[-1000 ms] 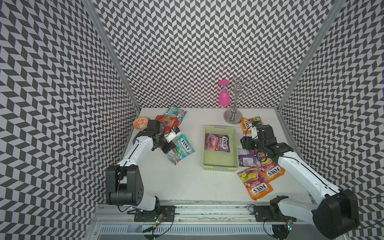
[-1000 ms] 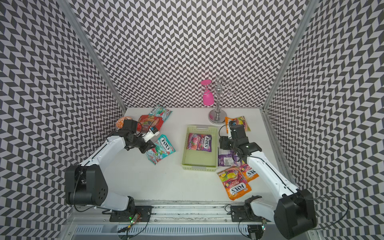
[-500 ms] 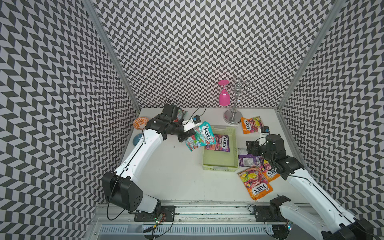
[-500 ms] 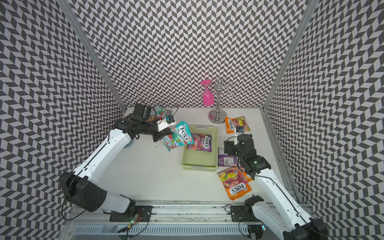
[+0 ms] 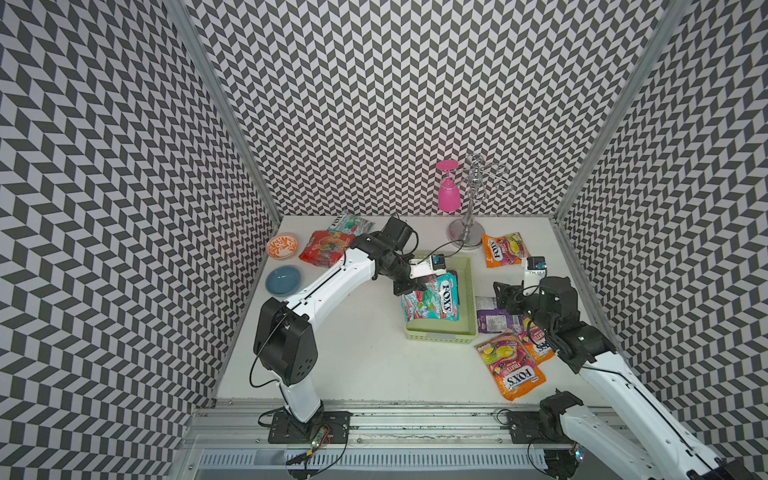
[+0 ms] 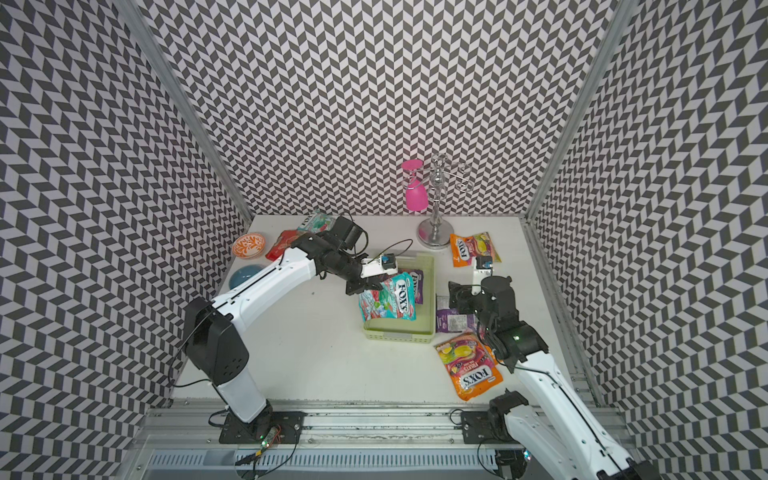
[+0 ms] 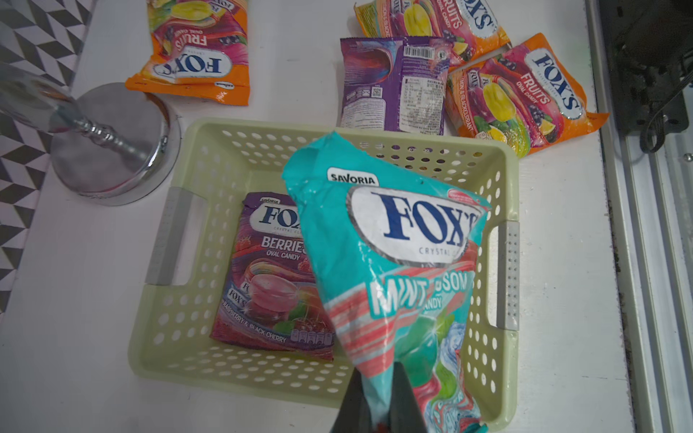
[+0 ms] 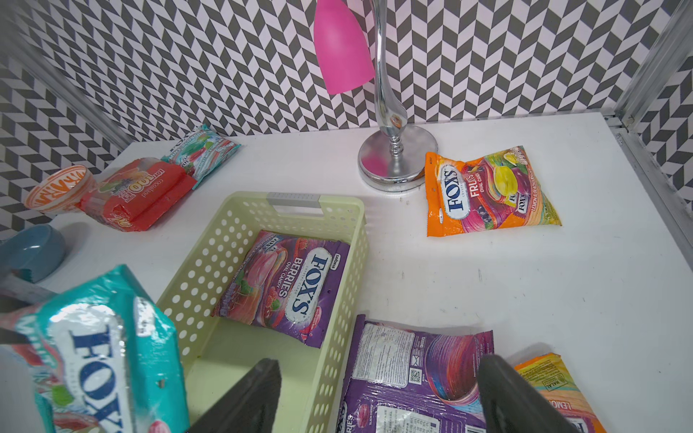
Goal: Put the candies in the basket
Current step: Place the candy in the basket.
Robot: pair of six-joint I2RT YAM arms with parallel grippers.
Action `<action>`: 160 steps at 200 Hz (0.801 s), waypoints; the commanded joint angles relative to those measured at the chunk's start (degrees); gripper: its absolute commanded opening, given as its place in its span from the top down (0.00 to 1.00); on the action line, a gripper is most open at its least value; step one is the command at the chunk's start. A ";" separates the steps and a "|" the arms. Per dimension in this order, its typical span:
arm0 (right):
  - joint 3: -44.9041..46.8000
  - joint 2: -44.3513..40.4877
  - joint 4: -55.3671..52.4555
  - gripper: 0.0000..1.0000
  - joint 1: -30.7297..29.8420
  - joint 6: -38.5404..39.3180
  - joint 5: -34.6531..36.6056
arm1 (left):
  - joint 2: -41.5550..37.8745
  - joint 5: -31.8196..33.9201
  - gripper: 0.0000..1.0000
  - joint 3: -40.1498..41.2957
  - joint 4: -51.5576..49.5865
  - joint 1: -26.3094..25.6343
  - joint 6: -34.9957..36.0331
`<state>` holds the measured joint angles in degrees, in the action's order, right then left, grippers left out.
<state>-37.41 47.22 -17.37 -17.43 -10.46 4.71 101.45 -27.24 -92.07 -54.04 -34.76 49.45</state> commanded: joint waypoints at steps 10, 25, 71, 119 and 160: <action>1.57 -1.73 4.11 0.10 0.23 0.65 0.25 | 2.80 -0.35 1.00 -3.60 1.50 -1.71 1.49; 1.77 -1.70 4.69 0.09 0.27 0.80 -0.74 | 4.58 0.07 1.00 -4.14 1.82 -2.78 1.79; 1.73 -0.75 4.97 0.06 0.28 0.87 -1.28 | 8.55 -0.82 1.00 -6.24 0.62 -5.22 2.20; 2.02 -1.47 5.41 0.01 0.25 0.80 -0.27 | 11.17 -1.03 1.00 -3.47 -1.57 -5.57 3.21; 2.02 -1.05 5.40 0.01 0.29 0.75 -0.35 | 12.20 0.44 1.00 -1.24 -0.60 -5.58 3.35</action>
<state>-35.66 46.44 -15.66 -17.43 -10.00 4.36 112.57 -26.46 -94.35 -54.26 -40.03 51.66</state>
